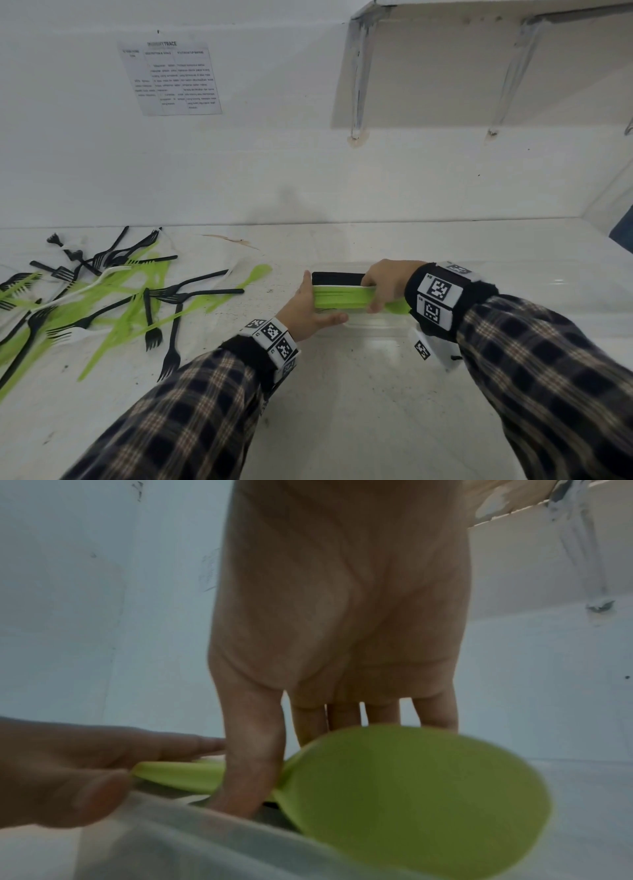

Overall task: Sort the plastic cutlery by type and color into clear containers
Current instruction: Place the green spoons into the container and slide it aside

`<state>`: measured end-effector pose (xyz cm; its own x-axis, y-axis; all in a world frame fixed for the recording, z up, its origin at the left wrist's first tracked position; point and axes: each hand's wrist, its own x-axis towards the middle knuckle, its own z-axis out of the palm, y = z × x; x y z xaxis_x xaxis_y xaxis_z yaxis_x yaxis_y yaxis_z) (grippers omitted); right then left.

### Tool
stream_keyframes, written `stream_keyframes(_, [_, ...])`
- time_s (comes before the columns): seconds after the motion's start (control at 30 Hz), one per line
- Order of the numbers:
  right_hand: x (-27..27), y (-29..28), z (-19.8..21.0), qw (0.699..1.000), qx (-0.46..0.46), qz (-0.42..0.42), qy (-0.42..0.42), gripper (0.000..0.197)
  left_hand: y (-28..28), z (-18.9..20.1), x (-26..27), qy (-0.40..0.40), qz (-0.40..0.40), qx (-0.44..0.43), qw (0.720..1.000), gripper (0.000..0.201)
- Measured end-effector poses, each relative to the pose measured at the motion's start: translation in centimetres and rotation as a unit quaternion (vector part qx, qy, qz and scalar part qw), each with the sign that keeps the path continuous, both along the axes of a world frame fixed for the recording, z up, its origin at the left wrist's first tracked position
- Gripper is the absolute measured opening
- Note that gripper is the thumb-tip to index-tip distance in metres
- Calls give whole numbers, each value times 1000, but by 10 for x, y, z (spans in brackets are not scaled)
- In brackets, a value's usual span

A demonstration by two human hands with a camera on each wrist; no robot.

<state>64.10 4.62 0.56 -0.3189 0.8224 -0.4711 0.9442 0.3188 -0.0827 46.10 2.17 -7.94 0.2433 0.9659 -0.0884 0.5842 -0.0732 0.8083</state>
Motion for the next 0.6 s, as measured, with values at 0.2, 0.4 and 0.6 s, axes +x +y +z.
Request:
stream_keyframes(0.2, [-4,-1,2,999,30,25,-27,34,-1,1,0,35,11,-13,999,127])
stream_keyframes(0.4, [-2,-3,-6,995,62,64,-49,41,-3,2,5,55,24,-33,998,95])
stream_keyframes(0.6, [7,-1,-22,996,73,55,14,50,-3,3,5,51,21,-47,997,94])
